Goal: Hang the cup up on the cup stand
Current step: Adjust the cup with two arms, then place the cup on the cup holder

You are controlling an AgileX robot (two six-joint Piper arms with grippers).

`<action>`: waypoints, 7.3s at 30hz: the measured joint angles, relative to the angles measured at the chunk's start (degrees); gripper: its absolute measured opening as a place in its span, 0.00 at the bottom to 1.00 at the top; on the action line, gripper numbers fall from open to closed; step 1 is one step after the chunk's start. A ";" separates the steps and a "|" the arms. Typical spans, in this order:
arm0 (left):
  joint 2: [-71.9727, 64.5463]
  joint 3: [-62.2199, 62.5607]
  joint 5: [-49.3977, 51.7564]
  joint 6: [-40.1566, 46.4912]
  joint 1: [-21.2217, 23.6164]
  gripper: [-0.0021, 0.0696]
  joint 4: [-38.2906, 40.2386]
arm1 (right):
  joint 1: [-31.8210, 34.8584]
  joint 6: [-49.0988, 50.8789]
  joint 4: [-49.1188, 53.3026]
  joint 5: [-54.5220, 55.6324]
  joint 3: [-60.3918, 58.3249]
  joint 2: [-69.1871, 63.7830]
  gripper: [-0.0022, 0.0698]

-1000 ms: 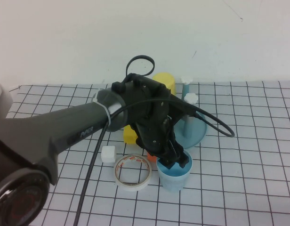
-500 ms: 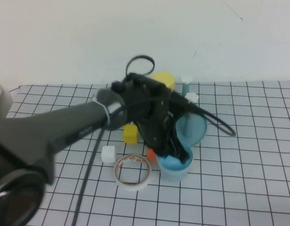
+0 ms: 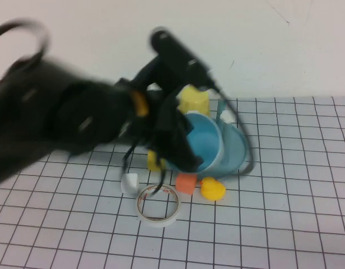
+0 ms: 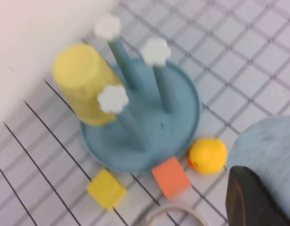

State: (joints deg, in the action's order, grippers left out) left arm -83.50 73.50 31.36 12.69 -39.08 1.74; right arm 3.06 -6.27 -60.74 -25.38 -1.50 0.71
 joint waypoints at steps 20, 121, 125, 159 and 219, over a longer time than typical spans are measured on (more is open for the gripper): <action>16.30 -33.82 -58.59 10.53 0.00 0.05 0.89 | -0.10 -32.91 -36.09 -10.53 5.69 -18.40 0.04; 48.38 -35.16 5.53 6.11 12.66 0.03 2.24 | -27.33 -94.87 -38.14 23.24 77.92 -100.69 0.84; 51.33 -35.68 8.96 0.40 13.38 0.03 0.35 | -27.33 -98.84 -38.50 25.78 83.23 -107.02 0.84; 65.63 -43.55 13.00 -6.64 13.57 0.03 -1.03 | -27.24 -99.09 -39.67 37.56 95.00 -122.94 0.85; 65.63 -43.55 18.11 -8.41 13.57 0.03 -1.20 | -30.78 -99.55 -40.55 39.11 98.67 -122.94 0.68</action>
State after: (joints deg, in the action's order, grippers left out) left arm -17.87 29.95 49.47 4.28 -25.51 0.54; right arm -27.72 -105.82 -101.29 13.73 97.18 -122.23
